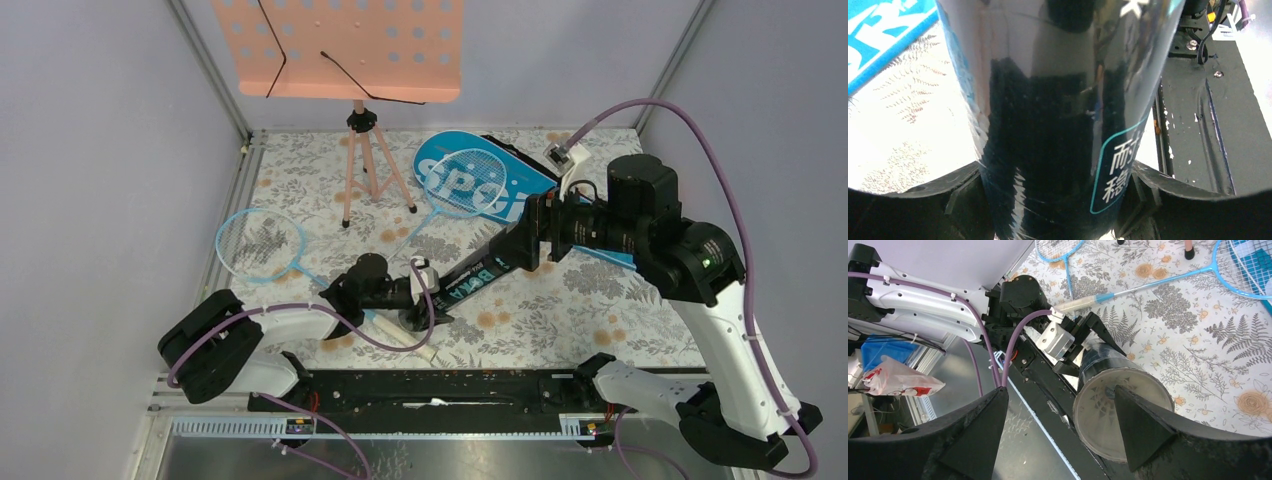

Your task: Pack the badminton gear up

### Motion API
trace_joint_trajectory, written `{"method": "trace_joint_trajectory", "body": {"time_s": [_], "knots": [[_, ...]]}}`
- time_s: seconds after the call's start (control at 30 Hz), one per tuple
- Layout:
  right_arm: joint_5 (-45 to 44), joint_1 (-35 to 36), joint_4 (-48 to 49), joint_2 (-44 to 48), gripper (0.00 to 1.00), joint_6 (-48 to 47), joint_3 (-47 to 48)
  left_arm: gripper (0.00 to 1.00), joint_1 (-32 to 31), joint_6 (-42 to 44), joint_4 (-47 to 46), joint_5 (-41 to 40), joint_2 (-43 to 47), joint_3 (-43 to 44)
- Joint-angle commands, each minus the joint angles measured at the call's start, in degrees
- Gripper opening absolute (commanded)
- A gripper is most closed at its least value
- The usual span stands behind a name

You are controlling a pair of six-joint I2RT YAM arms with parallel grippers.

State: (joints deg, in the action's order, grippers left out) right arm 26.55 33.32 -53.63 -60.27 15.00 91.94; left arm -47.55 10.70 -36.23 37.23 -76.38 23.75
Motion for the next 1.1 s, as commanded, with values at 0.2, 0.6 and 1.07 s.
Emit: {"method": "trace_joint_trajectory", "body": {"time_s": [0.2,0.6,1.07], "knots": [[-19.76,1.53,-4.86,-1.11,1.00,0.08,10.37,0.22,0.83,-5.48,-17.10,-1.17,1.76,6.16],[-28.40,1.57,10.93,3.51,1.00,4.58,10.89,0.28,0.87,-9.95,-1.50,-10.08,0.55,13.59],[-72.08,1.56,17.11,18.47,1.00,2.21,-15.58,0.32,0.81,-7.16,25.79,-22.46,-3.06,22.66]]}}
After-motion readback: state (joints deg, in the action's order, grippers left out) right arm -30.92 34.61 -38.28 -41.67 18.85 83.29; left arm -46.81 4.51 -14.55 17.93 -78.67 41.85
